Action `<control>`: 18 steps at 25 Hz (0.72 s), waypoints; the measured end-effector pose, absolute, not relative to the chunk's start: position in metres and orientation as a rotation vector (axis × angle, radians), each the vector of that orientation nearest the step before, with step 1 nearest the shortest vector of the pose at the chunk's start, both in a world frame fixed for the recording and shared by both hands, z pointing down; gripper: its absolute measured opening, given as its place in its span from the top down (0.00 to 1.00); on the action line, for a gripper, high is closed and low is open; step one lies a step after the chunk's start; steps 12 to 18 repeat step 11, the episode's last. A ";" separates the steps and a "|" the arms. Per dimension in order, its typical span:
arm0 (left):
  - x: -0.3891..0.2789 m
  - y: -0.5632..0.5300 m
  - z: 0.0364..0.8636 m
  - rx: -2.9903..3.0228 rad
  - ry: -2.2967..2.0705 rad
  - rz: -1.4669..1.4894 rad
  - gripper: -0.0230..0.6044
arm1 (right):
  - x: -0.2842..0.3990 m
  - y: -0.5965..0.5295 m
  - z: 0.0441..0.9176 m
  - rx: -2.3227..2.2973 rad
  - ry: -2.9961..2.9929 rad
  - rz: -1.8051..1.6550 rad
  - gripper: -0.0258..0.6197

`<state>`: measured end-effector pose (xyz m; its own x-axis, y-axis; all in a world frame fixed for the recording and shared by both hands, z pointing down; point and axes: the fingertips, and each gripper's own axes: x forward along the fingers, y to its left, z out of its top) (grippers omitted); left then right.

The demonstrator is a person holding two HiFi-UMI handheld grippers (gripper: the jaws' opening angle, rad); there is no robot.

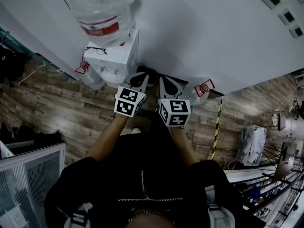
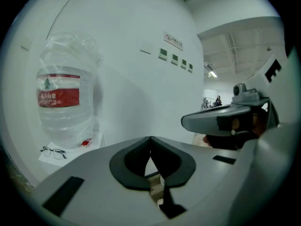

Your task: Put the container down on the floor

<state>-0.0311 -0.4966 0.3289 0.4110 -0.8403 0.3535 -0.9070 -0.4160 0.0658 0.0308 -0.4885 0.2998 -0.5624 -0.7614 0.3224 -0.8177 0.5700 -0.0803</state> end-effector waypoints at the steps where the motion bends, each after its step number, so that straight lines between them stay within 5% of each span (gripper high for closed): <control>1: -0.033 -0.493 0.329 2.418 -1.534 0.389 0.94 | 0.029 -0.485 0.299 1.307 -2.555 0.318 0.95; 18: -0.053 -0.482 0.323 2.395 -1.565 0.346 0.94 | 0.008 -0.473 0.293 1.251 -2.578 0.276 0.95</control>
